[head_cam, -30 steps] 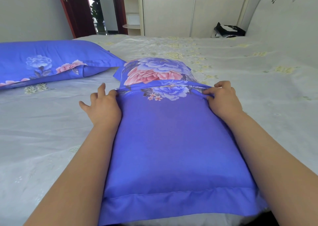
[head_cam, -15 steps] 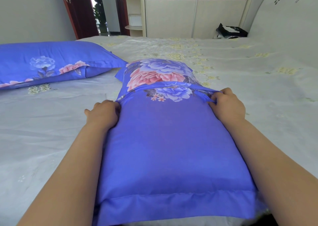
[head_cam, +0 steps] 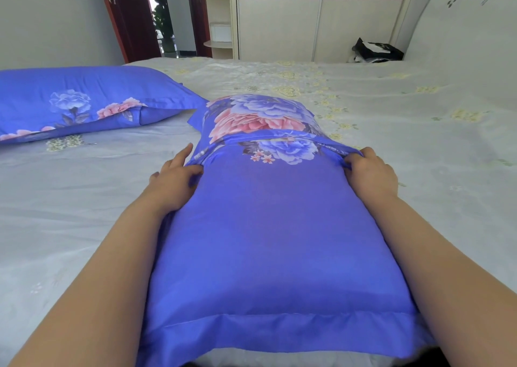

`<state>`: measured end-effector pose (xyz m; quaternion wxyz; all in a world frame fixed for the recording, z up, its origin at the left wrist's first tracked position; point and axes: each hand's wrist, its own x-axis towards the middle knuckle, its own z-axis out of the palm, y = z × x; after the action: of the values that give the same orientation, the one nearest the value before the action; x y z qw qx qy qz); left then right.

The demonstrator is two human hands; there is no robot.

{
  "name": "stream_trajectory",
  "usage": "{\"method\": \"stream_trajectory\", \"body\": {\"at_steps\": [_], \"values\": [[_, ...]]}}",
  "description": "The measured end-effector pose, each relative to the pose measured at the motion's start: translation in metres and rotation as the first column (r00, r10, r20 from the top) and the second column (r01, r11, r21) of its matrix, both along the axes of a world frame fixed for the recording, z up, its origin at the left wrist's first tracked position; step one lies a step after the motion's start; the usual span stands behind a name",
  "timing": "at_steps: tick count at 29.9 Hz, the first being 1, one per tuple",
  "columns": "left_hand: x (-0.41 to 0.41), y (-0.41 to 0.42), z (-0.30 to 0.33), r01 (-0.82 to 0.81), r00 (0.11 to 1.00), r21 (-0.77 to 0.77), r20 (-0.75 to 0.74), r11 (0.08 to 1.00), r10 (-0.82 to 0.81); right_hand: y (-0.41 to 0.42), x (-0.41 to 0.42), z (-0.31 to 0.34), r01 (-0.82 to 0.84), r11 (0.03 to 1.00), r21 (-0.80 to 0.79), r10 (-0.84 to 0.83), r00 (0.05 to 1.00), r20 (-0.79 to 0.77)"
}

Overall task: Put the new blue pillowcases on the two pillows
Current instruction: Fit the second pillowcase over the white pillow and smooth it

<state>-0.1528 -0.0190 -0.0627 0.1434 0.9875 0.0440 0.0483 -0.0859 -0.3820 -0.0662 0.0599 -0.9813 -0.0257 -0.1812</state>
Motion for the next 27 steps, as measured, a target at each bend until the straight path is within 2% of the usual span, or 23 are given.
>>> {"method": "stream_trajectory", "body": {"at_steps": [2,4,7,10,14,18,24,27], "values": [[0.001,-0.005,-0.001,-0.05,0.999,0.067,0.002,0.997,0.05,0.0,-0.002,0.002,-0.003,1.0,0.006,0.003,1.0,-0.002],[0.002,-0.008,-0.002,-0.097,0.994,0.136,0.067,0.986,0.088,0.0,-0.004,0.002,-0.005,1.0,0.018,0.006,1.0,-0.004],[0.004,-0.01,-0.002,-0.166,0.961,0.176,0.25,0.97,0.119,0.0,-0.006,0.0,0.004,0.999,0.041,-0.004,1.0,-0.003],[0.006,-0.007,-0.006,-0.303,0.879,0.203,0.438,0.931,0.191,-0.001,-0.005,0.001,0.036,0.999,0.02,-0.036,0.999,-0.006],[0.005,-0.006,-0.023,-0.38,0.895,0.21,0.328,0.901,0.302,0.004,-0.006,-0.002,0.086,0.993,-0.077,-0.085,0.996,0.017],[0.004,-0.002,-0.024,-0.369,0.901,0.191,0.316,0.91,0.299,0.005,-0.011,-0.003,0.086,0.989,-0.119,-0.093,0.995,-0.048],[0.002,-0.004,0.003,-0.12,0.97,0.118,0.228,0.986,0.091,-0.006,-0.009,0.015,-0.001,1.0,0.009,0.003,0.983,-0.184],[0.001,-0.011,0.016,-0.043,0.978,0.06,0.208,0.997,0.03,-0.003,-0.017,0.029,-0.072,0.996,0.043,0.078,0.983,-0.163]]}}
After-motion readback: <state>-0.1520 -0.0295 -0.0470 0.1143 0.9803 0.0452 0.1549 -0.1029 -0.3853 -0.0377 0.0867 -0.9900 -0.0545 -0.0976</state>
